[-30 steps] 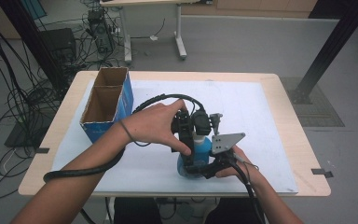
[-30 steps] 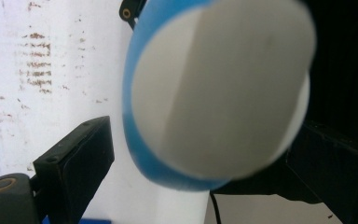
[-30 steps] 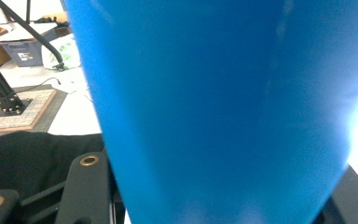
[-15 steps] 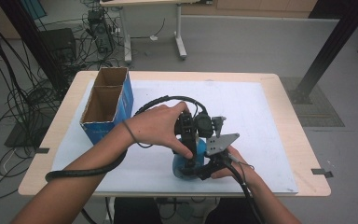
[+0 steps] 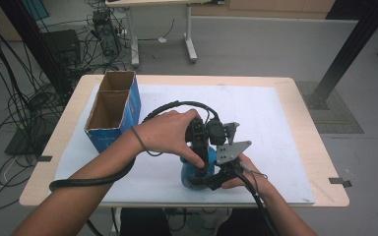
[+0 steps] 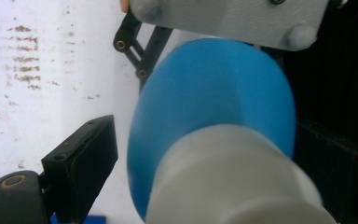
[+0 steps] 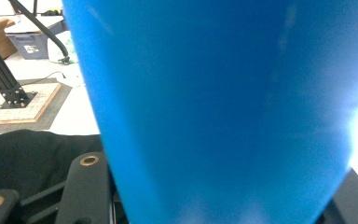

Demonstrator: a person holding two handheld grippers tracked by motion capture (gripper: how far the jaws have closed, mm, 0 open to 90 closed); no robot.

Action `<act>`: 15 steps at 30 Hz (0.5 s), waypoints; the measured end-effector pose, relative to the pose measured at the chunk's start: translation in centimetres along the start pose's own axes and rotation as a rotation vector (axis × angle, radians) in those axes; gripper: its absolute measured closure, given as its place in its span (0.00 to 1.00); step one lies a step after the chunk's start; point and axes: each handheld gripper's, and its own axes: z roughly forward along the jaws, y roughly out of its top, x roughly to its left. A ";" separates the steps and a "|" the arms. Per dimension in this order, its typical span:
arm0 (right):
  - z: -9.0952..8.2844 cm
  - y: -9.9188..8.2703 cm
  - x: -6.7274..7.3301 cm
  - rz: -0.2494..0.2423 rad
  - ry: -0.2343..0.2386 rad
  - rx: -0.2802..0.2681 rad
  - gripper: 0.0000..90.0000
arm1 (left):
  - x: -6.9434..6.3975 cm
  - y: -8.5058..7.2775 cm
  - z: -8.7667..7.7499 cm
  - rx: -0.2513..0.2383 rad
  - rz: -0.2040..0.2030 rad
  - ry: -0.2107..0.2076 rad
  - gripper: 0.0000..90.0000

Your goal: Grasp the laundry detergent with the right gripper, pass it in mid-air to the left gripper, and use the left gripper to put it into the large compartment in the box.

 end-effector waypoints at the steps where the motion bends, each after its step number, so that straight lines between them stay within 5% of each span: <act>1: 0.0 0.0 0.0 -0.002 -0.002 0.001 0.47 | 0.0 0.0 0.0 0.001 0.000 0.003 0.12; 15: -0.1 -0.1 -0.1 -0.001 0.003 0.004 0.47 | -0.1 -0.4 -0.3 -0.012 -0.007 0.012 0.11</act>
